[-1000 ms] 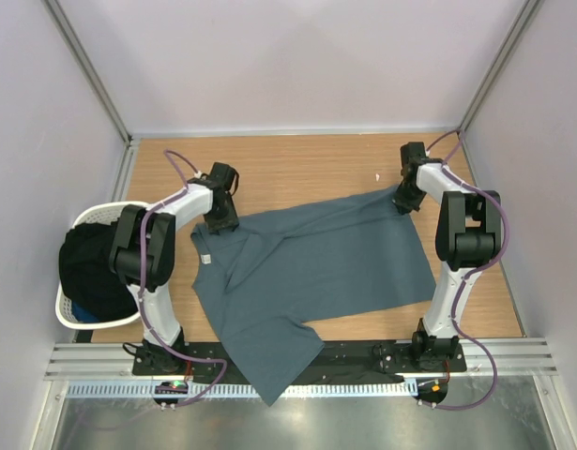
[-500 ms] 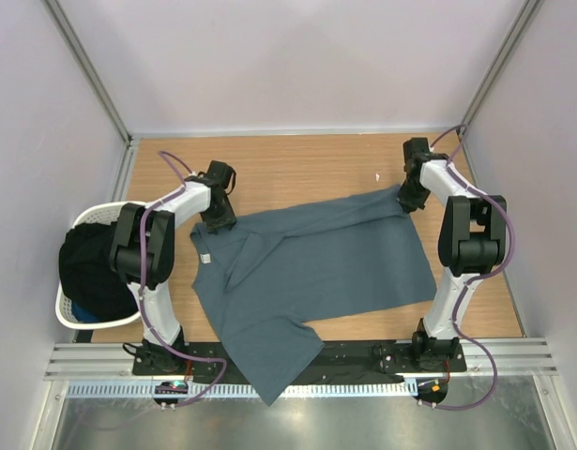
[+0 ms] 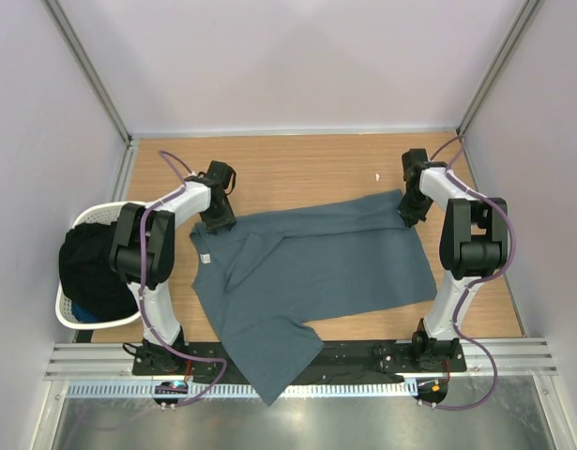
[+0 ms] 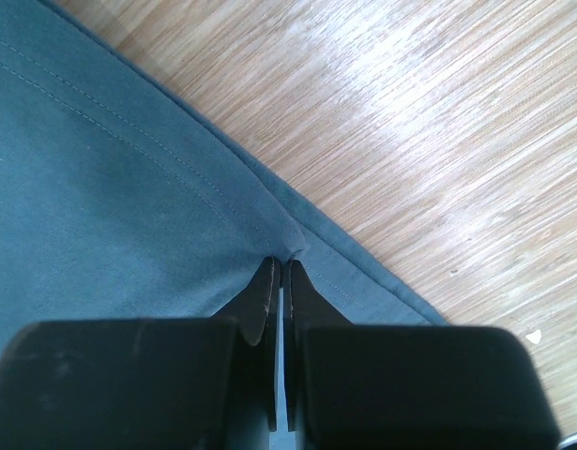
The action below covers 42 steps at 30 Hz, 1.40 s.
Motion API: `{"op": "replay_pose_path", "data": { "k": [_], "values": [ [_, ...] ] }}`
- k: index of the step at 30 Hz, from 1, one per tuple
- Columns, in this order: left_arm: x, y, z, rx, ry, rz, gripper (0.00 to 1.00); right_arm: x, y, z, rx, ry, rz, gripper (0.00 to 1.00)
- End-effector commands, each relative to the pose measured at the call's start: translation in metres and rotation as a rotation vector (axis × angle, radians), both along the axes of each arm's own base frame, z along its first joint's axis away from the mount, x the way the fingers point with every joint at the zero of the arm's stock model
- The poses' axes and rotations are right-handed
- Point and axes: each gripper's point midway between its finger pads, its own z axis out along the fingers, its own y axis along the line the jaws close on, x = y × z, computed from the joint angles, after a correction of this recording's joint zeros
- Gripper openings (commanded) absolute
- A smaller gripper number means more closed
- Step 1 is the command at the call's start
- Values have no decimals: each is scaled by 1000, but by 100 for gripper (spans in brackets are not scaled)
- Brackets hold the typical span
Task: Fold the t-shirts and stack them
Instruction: Fold the tshirt
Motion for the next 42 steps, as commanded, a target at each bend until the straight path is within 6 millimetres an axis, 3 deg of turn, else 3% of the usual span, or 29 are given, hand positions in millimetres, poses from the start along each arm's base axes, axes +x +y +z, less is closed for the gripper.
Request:
{"op": "replay_pose_path", "data": {
  "k": [1, 2, 5, 6, 9, 14, 16, 19, 21, 22, 24, 26, 28, 30, 32, 36, 38, 42],
  "values": [
    [-4, 14, -6, 54, 36, 2, 45, 7, -7, 8, -41, -24, -18, 1],
    [-4, 12, -6, 45, 34, -9, 45, 7, -7, 9, -39, -22, -13, 1],
    [0, 2, 5, -9, 3, -72, 48, 18, -3, 22, -18, -47, 33, 18],
    [1, -1, 10, -24, -12, -91, 51, 28, 5, 33, 22, -84, 57, 27],
    [4, -12, 35, -56, -86, -192, 58, 51, 20, 67, 92, -181, 138, 37],
    [-2, -33, 75, -123, -182, -317, 73, 78, 76, 118, 127, -304, 354, 48],
    [-6, -44, 79, -150, -198, -346, 77, 87, 110, 134, 159, -358, 469, 50],
    [-15, -56, 79, -168, -194, -346, 77, 97, 158, 141, 239, -427, 596, 52],
    [-23, -53, 77, -164, -179, -305, 77, 98, 187, 136, 317, -439, 667, 52],
    [-24, -46, 76, -145, -177, -236, 77, 99, 212, 136, 342, -456, 724, 52],
    [-32, -34, 74, -108, -154, -148, 76, 101, 235, 127, 346, -446, 778, 52],
    [-34, -33, 75, -138, -152, -67, 75, 90, 264, 120, 343, -414, 867, 52],
    [-36, -38, 78, -180, -156, -48, 73, 85, 283, 112, 367, -400, 909, 52],
    [-35, -56, 83, -265, -178, -109, 72, 75, 305, 104, 392, -392, 931, 52],
    [-45, -74, 77, -340, -171, -254, 71, 71, 325, 98, 428, -401, 912, 52],
    [-45, -83, 60, -307, -203, -396, 64, 74, 345, 79, 468, -388, 828, 50],
    [-43, -84, 53, -297, -207, -423, 60, 77, 345, 64, 466, -359, 793, 47],
    [-22, -81, 54, -251, -279, -422, 60, 80, 340, 60, 404, -353, 789, 43]
  ]
}}
